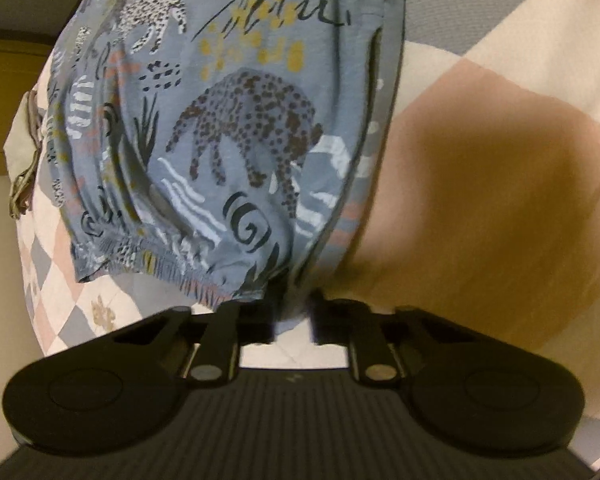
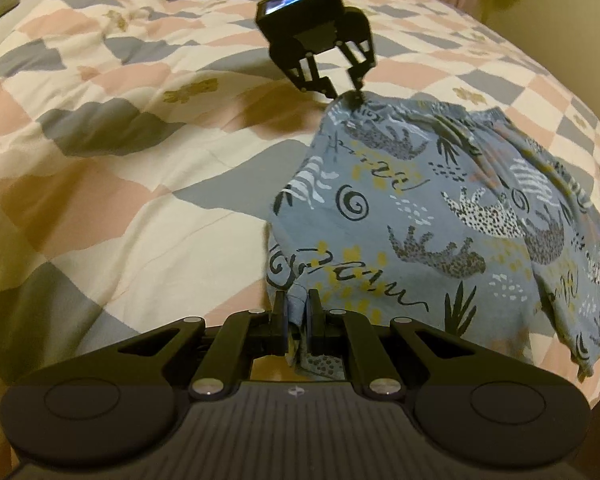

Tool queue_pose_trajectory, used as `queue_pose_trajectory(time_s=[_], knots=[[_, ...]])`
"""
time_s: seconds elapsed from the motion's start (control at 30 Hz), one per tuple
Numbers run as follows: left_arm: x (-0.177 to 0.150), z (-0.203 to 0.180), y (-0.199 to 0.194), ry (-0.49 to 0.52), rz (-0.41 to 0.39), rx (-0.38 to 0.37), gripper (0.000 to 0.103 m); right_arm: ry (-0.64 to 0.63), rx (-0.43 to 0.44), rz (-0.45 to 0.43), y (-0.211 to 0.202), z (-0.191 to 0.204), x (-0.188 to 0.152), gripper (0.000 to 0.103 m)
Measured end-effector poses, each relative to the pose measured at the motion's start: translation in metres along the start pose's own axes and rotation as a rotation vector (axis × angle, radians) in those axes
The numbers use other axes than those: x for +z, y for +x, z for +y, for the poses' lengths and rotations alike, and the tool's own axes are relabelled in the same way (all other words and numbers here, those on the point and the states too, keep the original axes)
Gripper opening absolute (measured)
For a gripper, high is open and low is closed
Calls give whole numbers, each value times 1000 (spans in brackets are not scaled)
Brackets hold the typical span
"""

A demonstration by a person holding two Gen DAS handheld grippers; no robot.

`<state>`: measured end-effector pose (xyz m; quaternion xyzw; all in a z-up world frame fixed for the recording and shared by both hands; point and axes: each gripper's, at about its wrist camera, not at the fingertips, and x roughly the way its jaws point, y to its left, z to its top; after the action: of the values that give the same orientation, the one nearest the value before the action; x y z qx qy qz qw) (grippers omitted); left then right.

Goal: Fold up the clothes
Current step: 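Lift the pants with both grippers, holding waistband and hem apart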

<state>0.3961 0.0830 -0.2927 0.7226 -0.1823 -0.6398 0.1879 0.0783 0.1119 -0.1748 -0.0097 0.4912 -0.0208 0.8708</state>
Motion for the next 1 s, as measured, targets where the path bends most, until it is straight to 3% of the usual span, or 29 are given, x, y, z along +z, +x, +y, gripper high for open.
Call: queue_pose_trajectory(time_s=[0.37, 1.0], knots=[[3, 11, -16, -76, 28, 3, 3, 110, 55, 69, 3, -15, 7, 7], [16, 28, -55, -136, 64, 45, 3, 142, 63, 57, -27, -22, 16, 7]])
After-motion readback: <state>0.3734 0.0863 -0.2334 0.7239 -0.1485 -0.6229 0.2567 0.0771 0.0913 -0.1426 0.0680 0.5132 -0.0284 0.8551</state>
